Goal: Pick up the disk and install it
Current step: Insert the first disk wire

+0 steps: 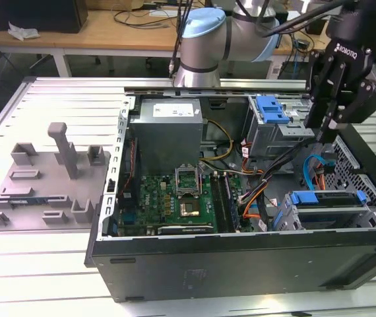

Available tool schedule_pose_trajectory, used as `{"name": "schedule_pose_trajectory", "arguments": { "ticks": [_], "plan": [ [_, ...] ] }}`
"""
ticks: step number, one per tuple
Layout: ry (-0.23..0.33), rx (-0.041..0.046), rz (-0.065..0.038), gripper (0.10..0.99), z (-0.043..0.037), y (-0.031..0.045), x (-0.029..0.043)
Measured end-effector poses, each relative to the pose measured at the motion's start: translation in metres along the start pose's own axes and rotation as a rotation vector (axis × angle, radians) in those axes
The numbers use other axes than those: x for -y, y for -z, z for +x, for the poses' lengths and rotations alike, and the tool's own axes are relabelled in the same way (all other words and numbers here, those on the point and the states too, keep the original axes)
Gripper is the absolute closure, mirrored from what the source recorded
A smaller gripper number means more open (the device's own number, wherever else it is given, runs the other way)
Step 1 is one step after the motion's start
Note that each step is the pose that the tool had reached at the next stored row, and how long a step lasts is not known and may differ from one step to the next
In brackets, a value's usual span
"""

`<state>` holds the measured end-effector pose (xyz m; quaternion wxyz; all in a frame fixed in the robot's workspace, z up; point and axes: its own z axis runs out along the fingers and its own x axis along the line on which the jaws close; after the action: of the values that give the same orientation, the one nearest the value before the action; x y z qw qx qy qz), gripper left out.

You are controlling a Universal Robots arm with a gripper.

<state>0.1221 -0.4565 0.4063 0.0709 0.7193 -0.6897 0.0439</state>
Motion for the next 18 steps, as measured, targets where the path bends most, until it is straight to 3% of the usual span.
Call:
{"name": "schedule_pose_trajectory", "arguments": {
  "ticks": [2, 4, 5, 6, 8, 10, 15, 16, 18],
  "plan": [
    [-0.001, -0.055, -0.003, 0.647, -0.0013, 0.0003, 0.0065],
    [-0.005, -0.0726, -0.005, 0.647, -0.0024, 0.0002, 0.0088],
    [-0.017, -0.0735, -0.005, 0.647, -0.0026, 0.0, 0.0093],
    [-0.031, -0.0711, 0.003, 0.647, -0.0027, -0.0001, 0.0094],
    [-0.046, -0.065, 0.029, 0.647, -0.0028, -0.0001, 0.0097],
    [-0.063, -0.0655, 0.065, 0.647, -0.0028, 0.0, 0.0097],
    [-0.143, -0.0653, 0.054, 0.647, -0.0033, -0.002, 0.0101],
    [-0.148, -0.0704, 0.055, 0.647, -0.004, -0.0027, 0.0103],
    [-0.149, -0.0959, 0.055, 0.647, -0.0067, -0.0028, 0.0104]
  ]
}}
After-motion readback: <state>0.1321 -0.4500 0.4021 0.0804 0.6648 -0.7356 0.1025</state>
